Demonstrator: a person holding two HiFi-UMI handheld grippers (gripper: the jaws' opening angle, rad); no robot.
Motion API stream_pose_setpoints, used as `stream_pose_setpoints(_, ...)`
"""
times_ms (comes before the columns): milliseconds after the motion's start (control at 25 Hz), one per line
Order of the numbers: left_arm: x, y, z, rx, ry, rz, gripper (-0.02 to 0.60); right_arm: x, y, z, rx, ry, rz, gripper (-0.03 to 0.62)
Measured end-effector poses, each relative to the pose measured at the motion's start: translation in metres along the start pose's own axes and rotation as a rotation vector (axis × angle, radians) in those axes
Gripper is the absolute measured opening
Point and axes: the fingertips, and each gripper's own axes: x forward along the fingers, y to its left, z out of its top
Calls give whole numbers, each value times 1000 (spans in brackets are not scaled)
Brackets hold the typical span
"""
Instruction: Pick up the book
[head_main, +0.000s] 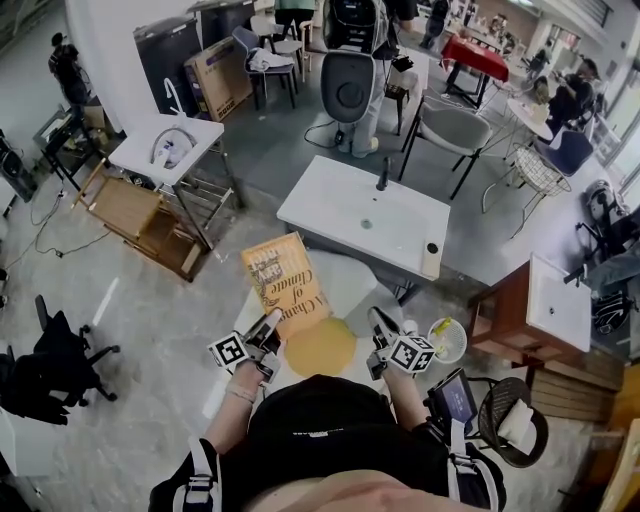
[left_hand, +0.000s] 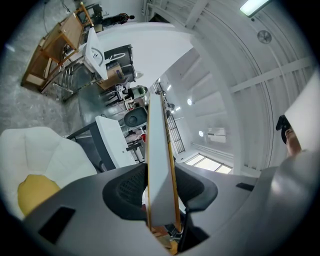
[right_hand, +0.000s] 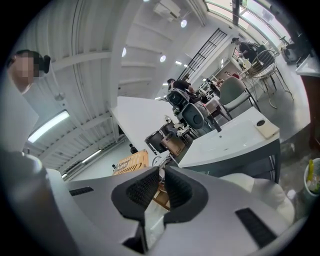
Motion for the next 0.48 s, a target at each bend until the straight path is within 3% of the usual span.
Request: stream_pose_setpoints(480, -19, 8, -1, -11, -24, 26, 163, -2, 3, -14, 25, 16, 4, 49)
